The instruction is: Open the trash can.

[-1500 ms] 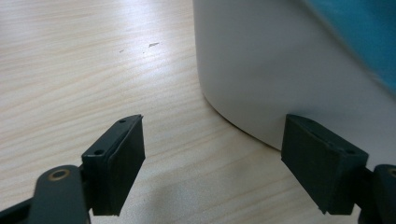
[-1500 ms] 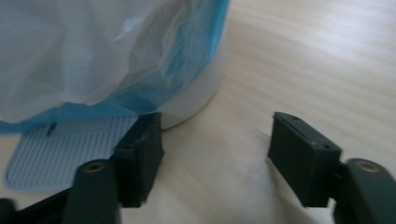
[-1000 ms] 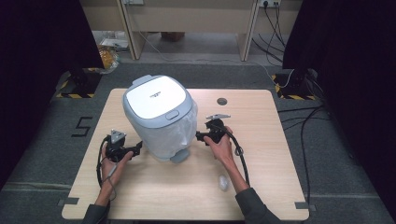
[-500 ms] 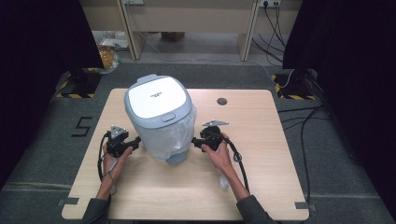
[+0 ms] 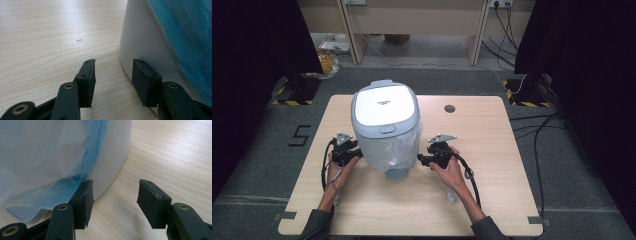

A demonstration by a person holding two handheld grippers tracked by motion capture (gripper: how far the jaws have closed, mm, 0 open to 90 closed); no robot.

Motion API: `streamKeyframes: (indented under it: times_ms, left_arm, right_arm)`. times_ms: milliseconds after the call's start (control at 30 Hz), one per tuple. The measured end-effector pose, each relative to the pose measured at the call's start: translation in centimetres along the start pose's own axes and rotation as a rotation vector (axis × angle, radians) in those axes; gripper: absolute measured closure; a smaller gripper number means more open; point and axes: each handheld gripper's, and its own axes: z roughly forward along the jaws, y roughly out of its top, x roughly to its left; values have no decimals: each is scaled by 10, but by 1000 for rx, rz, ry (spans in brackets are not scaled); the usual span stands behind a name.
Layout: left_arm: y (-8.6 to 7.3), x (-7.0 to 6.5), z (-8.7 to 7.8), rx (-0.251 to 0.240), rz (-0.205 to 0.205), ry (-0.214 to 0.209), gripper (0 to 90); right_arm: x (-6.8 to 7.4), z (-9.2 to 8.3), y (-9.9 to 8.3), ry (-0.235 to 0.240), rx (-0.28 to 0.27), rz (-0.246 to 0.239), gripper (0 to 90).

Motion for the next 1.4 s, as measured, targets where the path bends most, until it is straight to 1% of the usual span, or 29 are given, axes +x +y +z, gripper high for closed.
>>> streamKeyframes:
  times_ms: [100,167,233,300,367,433,500,567,600,633,700,733,767,800,833,900,933,967,1033,1167,1200,1233,1267,1333,1400]
  left_arm:
    - [2,0,3,4,-9,-12,537]
    - [4,0,6,3,-8,-16,543]
    - [5,-1,7,0,-3,-19,569]
    - [7,-2,10,2,0,-19,575]
    - [8,-2,14,0,-6,-21,575]
    - [10,-1,17,0,-6,-26,576]
    - [13,0,21,5,-9,-38,574]
    - [15,1,25,5,-25,-52,580]
    - [15,2,26,4,-34,-58,572]
    - [15,4,27,4,-41,-58,544]
    - [15,7,27,9,-41,-56,464]
    - [14,10,26,14,-33,-52,401]
    - [13,13,23,18,-40,-62,333]
    - [11,15,21,16,-54,-65,302]
    - [10,17,18,19,-58,-63,302]
    - [7,18,11,27,-46,-63,291]
    - [5,18,8,29,-44,-69,283]
    - [3,17,4,30,-43,-81,274]
    - [-2,14,-2,39,-35,-100,252]
    - [-11,2,-15,46,-8,-117,199]
    - [-13,-1,-19,46,6,-115,188]
    - [-15,-4,-23,45,16,-120,201]
    - [-18,-6,-27,47,25,-136,202]
    - [-22,-11,-35,42,22,-168,195]
    - [-27,-17,-42,38,35,-182,195]
  right_arm:
    - [1,-2,0,1,10,1,459]
    - [2,-3,-1,-3,10,-6,459]
    - [3,-3,-2,-1,9,-7,459]
    - [2,-4,-3,4,11,2,456]
    - [2,-5,-3,3,13,2,449]
    - [3,-5,-3,-8,13,-13,433]
    - [3,-5,-3,-10,12,-5,424]
    - [3,-6,-5,-14,10,6,398]
    - [2,-6,-5,-16,11,15,385]
    - [1,-6,-5,-17,12,16,368]
    - [1,-6,-6,-26,8,25,353]
    - [2,-6,-6,-30,7,23,334]
    - [3,-6,-6,-37,11,20,300]
    - [2,-6,-6,-54,12,11,294]
    - [1,-7,-6,-65,13,8,294]
    - [-3,-11,-7,-76,10,37,283]
    - [-5,-14,-8,-82,11,42,269]
    - [-7,-18,-9,-94,8,34,259]
    - [-11,-28,-11,-96,-6,27,217]
    - [-20,-47,-20,-124,-17,36,203]
    - [-22,-51,-23,-126,-20,39,199]
    - [-25,-54,-26,-129,-29,47,197]
    - [-27,-58,-29,-131,-35,53,194]
    - [-30,-65,-34,-132,-42,61,186]
    - [-32,-72,-39,-131,-56,57,177]
